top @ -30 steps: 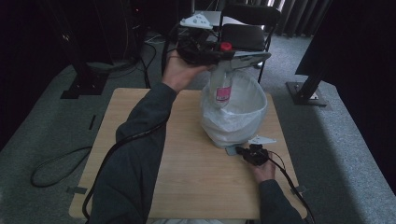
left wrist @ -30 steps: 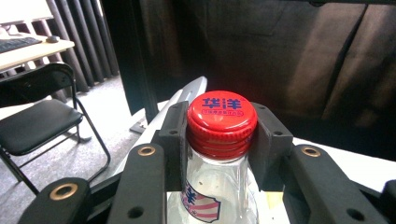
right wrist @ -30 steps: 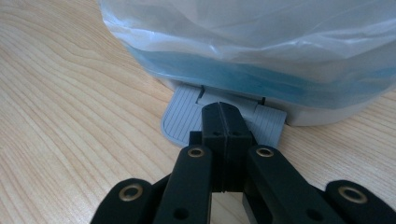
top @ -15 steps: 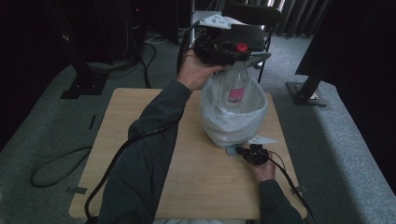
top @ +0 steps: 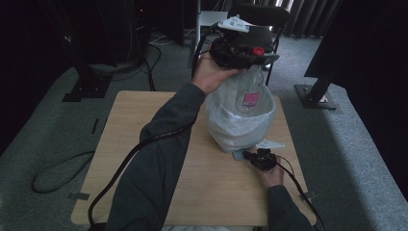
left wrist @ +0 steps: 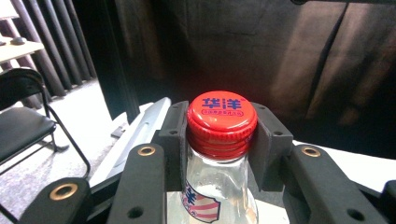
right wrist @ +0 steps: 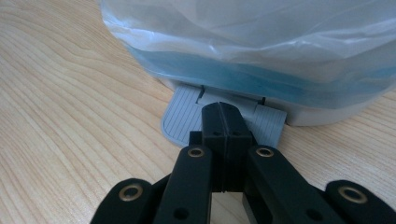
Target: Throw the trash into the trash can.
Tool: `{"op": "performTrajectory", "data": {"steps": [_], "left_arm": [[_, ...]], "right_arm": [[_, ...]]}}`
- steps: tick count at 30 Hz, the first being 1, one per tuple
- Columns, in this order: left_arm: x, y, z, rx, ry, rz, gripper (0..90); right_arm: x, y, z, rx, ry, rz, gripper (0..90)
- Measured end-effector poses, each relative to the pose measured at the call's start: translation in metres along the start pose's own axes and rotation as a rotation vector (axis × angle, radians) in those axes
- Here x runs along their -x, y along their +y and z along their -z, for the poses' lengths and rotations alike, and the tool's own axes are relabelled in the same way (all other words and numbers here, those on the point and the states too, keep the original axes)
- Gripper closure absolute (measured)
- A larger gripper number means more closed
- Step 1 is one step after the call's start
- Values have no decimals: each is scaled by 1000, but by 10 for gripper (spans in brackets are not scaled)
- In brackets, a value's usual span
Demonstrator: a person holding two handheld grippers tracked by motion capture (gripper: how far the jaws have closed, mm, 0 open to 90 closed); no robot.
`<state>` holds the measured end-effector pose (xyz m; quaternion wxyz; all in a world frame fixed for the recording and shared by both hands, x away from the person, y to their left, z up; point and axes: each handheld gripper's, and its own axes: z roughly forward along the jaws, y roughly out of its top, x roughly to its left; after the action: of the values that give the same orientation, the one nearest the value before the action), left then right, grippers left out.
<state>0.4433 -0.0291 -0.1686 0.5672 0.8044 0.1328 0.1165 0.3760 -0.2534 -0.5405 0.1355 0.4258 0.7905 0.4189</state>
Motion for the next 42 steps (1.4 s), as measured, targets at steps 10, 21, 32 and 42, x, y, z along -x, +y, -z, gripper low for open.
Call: {"op": "performTrajectory", "data": {"steps": [10, 21, 32, 42], "left_arm": [[0, -5, -12, -11, -5, -3, 629], [-1, -14, -23, -30, -2, -5, 629], [-3, -25, -30, -48, 5, -14, 629], [-9, -37, -36, -59, 17, -3, 629]], "right_arm": [[0, 0, 0, 0, 0, 1, 900], [0, 0, 0, 0, -1, 2, 900], [0, 0, 0, -1, -2, 4, 900], [0, 0, 0, -1, -1, 6, 900]]}}
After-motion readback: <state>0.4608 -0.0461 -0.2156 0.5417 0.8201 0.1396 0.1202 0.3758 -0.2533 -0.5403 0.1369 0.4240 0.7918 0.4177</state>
